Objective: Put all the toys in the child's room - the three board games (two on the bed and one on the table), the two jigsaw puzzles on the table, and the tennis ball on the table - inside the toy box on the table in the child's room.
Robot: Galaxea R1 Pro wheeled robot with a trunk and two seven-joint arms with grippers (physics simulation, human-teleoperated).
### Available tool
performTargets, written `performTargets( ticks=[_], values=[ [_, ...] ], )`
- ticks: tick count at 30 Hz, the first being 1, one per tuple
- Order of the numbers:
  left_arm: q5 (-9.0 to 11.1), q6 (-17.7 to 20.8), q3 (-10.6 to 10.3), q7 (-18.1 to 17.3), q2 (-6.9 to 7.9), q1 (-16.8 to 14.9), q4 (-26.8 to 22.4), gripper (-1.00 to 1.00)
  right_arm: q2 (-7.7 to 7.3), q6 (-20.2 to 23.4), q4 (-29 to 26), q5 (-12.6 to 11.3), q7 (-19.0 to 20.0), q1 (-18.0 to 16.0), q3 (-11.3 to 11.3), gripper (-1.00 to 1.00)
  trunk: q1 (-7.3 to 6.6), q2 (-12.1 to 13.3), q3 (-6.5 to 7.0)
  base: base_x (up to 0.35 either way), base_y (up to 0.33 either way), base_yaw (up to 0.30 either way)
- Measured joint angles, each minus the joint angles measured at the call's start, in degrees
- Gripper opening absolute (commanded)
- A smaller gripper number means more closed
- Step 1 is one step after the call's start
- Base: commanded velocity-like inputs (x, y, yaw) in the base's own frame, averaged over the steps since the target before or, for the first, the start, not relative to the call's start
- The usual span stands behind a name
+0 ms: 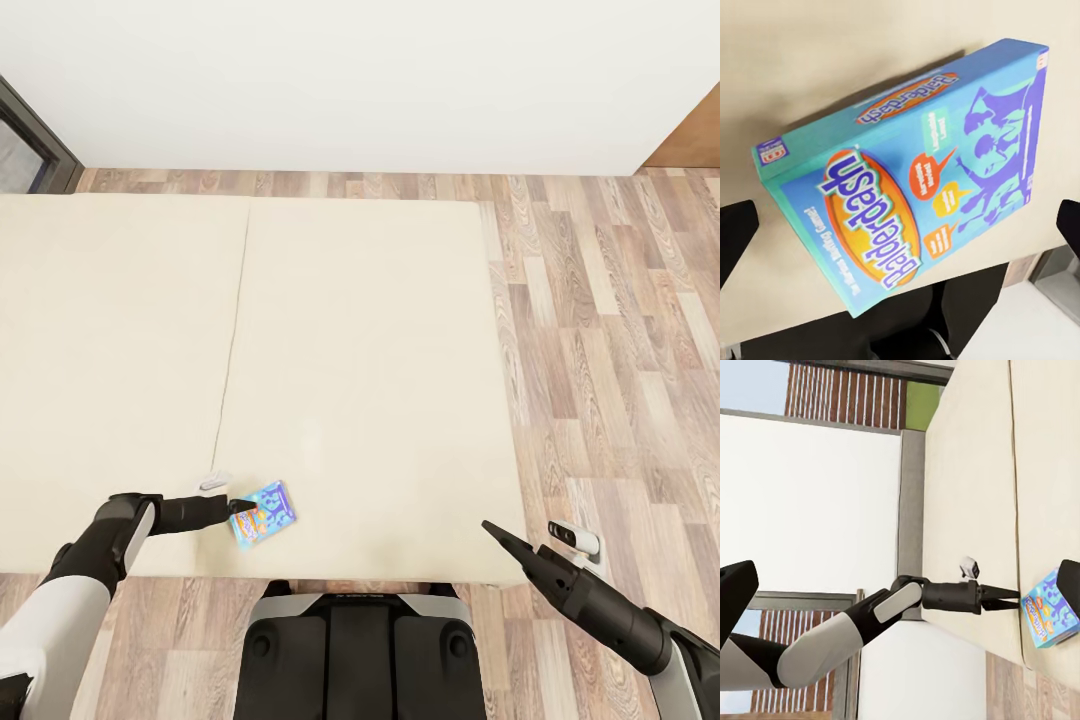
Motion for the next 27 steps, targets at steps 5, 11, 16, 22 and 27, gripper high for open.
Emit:
performTargets(
  ticks=[5, 11, 16, 22, 27],
  values=[
    [0.3, -0.2, 0.0, 3.2, -0.49, 0.0, 0.0, 1.0, 0.0, 0.0, 0.0, 0.0, 0.0, 0.0, 0.0, 1.0, 0.0, 0.0, 0.0, 0.0, -0.045, 0.0],
    [0.4, -0.3, 0.0, 6.6, -1.62, 0.0, 0.0, 1.0, 0.0, 0.0, 0.0, 0.0, 0.0, 0.0, 0.0, 1.0, 0.0, 0.0, 0.0, 0.0, -0.046, 0.0],
    [0.5, -0.3, 0.1, 7.7, -1.96, 0.0, 0.0, 1.0, 0.0, 0.0, 0.0, 0.0, 0.0, 0.0, 0.0, 1.0, 0.0, 0.0, 0.0, 0.0, -0.015, 0.0],
    [0.5, -0.4, 0.1, 8.1, -2.09, 0.0, 0.0, 1.0, 0.0, 0.0, 0.0, 0.0, 0.0, 0.0, -0.1, 1.0, 0.0, 0.0, 0.0, 0.0, -0.004, 0.0],
    [0.5, -0.4, 0.0, 8.2, -2.17, 0.0, 0.0, 1.0, 0.0, 0.0, 0.0, 0.0, 0.0, 0.0, 0.0, 1.0, 0.0, 0.0, 0.0, 0.0, -0.049, 0.0]
  ],
)
